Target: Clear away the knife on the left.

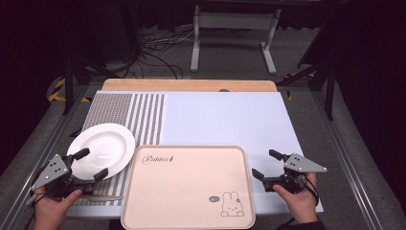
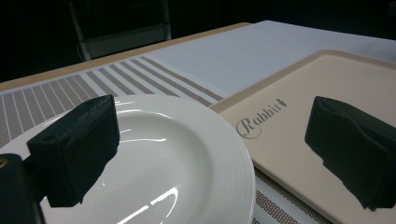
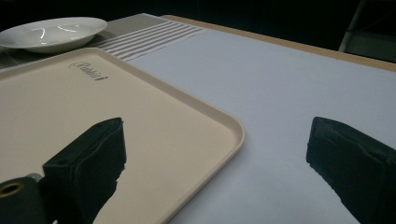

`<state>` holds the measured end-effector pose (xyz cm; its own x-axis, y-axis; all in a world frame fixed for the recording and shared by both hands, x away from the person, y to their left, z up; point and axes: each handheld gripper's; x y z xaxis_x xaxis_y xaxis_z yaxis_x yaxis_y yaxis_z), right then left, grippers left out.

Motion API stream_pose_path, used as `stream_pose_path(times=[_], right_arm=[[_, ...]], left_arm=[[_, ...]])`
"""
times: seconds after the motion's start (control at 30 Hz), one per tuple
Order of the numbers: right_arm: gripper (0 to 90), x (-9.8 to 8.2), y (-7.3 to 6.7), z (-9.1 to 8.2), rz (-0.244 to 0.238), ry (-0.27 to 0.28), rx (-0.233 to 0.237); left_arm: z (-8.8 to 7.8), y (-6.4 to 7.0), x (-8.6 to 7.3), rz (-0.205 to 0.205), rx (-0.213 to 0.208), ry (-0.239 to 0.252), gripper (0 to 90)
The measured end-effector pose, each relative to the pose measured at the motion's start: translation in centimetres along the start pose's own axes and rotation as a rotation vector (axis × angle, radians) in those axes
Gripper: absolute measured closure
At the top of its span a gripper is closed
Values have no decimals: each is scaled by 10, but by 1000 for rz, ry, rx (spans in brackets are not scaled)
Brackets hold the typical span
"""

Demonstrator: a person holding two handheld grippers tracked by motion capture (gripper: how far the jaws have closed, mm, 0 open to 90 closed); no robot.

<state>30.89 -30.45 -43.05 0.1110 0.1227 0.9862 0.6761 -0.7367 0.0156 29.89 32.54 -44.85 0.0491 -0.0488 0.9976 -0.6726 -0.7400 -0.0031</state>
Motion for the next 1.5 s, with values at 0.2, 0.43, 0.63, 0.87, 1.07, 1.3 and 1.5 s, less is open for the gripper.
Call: stream_pose_path(times=[0.2,0.43,0.63,0.87,1.07,1.3,1.5], right_arm=[[54,0,-1,0,0,7,10],[47,0,-1,2,2,9,9],[45,0,-1,2,3,12,5],[42,-1,-2,3,4,7,11],[39,-1,-3,4,5,0,22],[36,-3,-3,6,6,-8,30],[34,-3,-3,6,6,-10,36]], left_arm=[[-2,0,2,3,-9,5,33],[-6,-1,3,0,-24,6,30],[-3,1,9,37,-105,-76,28],[-4,6,28,157,-199,-234,50],[-4,9,40,240,-252,-366,59],[-2,16,45,359,-268,-534,104],[3,20,45,405,-312,-634,113]])
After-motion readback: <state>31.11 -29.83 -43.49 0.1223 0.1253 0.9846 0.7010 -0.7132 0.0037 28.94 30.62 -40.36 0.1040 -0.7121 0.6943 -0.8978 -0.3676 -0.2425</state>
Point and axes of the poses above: each handheld gripper's, and its own axes: z roughly forward along the jaws, x roughly out of its top, y roughly to its right, and after that the axes turned 11 degrees about y, right-handed
